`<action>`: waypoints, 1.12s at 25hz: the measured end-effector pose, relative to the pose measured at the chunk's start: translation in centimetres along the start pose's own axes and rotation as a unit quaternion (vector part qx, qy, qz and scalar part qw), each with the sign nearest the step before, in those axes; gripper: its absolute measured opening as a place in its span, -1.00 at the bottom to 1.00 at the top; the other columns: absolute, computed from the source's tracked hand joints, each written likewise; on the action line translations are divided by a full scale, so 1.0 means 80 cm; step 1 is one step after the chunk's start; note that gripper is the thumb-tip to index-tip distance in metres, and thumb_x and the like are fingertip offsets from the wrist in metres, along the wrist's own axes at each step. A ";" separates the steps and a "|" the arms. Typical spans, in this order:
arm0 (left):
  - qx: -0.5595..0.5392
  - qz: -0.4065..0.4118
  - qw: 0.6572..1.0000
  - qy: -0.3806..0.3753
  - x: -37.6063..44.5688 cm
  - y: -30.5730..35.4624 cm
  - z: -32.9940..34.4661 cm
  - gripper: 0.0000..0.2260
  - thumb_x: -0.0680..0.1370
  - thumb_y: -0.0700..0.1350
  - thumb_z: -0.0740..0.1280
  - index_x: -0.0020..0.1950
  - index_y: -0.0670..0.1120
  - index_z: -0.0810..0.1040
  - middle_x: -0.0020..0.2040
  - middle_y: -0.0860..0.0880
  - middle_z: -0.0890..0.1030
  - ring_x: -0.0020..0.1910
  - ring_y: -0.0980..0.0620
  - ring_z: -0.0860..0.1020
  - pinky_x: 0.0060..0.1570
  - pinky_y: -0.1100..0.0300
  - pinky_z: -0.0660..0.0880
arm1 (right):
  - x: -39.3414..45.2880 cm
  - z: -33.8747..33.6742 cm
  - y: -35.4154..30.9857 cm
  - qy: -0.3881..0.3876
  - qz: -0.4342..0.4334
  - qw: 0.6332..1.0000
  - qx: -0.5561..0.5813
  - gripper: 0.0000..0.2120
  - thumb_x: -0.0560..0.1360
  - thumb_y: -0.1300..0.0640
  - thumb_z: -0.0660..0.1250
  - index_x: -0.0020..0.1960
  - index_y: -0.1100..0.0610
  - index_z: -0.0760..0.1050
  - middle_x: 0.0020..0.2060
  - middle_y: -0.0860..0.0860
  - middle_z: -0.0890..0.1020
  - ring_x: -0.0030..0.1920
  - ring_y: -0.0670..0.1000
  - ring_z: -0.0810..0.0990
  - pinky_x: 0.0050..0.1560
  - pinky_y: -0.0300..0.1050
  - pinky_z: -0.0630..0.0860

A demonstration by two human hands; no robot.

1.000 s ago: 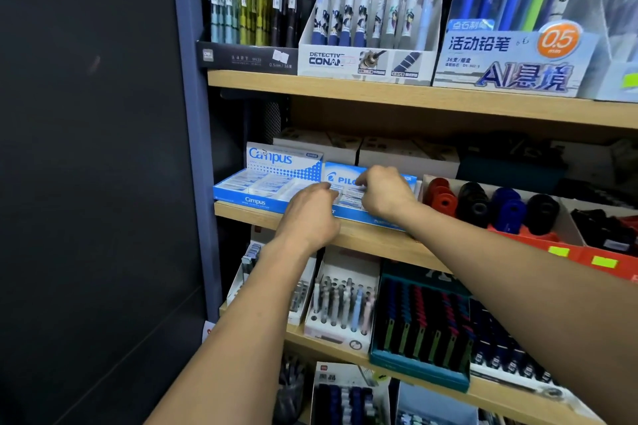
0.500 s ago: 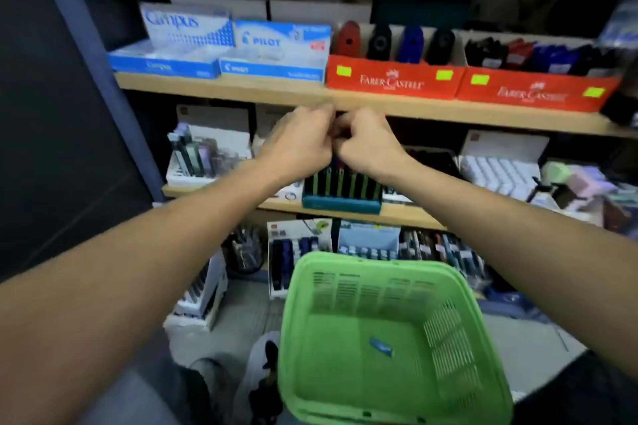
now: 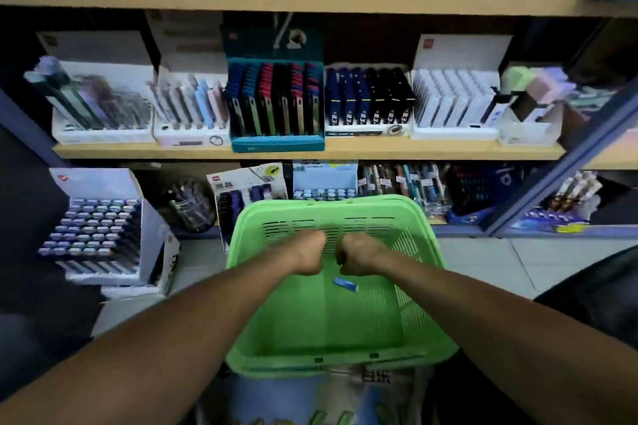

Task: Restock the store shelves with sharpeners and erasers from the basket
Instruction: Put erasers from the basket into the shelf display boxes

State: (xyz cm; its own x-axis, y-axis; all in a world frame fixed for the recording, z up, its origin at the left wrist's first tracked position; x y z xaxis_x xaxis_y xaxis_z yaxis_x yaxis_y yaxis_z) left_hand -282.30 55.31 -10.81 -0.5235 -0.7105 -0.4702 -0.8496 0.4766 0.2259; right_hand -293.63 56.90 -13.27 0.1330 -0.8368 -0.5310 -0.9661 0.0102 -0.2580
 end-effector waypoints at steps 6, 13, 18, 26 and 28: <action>-0.055 -0.048 0.995 -0.066 0.067 -0.028 0.099 -0.65 0.53 -0.26 0.30 0.32 -0.19 0.48 0.21 -0.17 0.58 0.15 -0.13 0.56 0.12 0.03 0.55 | 0.055 0.093 0.072 -0.022 0.087 0.996 0.022 -0.58 0.51 -0.21 0.37 -0.19 0.16 0.48 -0.20 0.13 0.58 -0.08 0.15 0.62 -0.09 -0.13 0.51; -0.127 -0.069 0.986 -0.084 0.121 -0.038 0.142 -0.67 0.52 -0.27 0.30 0.28 -0.18 0.52 0.22 -0.18 0.57 0.18 -0.15 0.56 0.15 0.06 0.52 | 0.098 0.139 0.069 0.013 0.082 0.997 -0.011 -0.76 0.59 0.09 0.29 0.23 0.12 0.55 0.19 0.12 0.61 0.21 0.17 0.59 0.14 -0.04 0.50; -0.159 -0.089 0.978 -0.101 0.115 -0.050 0.149 -0.66 0.51 -0.25 0.32 0.29 -0.16 0.50 0.23 -0.16 0.57 0.18 -0.13 0.55 0.12 0.12 0.50 | 0.105 0.150 0.075 -0.019 0.093 0.995 0.037 -0.75 0.59 0.04 0.32 0.18 0.15 0.55 0.17 0.12 0.60 0.18 0.16 0.60 0.11 -0.07 0.50; -0.314 -0.065 0.946 -0.051 0.072 -0.021 0.036 -0.84 0.56 -0.24 0.40 0.11 -0.25 0.59 -0.03 -0.24 0.69 -0.20 -0.06 0.64 -0.11 0.04 0.64 | 0.048 0.020 0.058 -0.055 -0.041 0.965 0.253 -0.93 0.43 0.23 0.52 -0.10 0.12 0.68 -0.26 0.01 0.69 -0.33 -0.12 0.59 -0.36 -0.29 0.49; -0.322 -0.042 0.946 0.005 0.049 -0.004 -0.011 -0.97 0.54 -0.26 0.42 -0.07 -0.22 0.62 -0.11 -0.26 0.70 -0.30 -0.02 0.63 -0.21 0.14 0.64 | 0.021 -0.025 0.047 -0.032 -0.062 0.963 0.259 -0.88 0.41 0.21 0.54 -0.19 0.02 0.66 -0.23 -0.01 0.71 -0.27 -0.10 0.61 -0.27 -0.24 0.53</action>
State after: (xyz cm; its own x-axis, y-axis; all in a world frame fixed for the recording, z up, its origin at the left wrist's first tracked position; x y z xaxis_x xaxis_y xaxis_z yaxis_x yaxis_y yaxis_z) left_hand -284.17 51.89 -11.99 -0.4502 -0.7379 -0.5027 -0.7491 0.0058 0.6624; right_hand -297.50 54.39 -13.51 0.2696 -0.8139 -0.5147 -0.7047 0.1976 -0.6815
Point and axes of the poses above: each hand's wrist, its own x-axis towards the middle knuckle, its own z-axis out of the palm, y = z × x, the point moved 5 cm from there along x, towards the middle knuckle
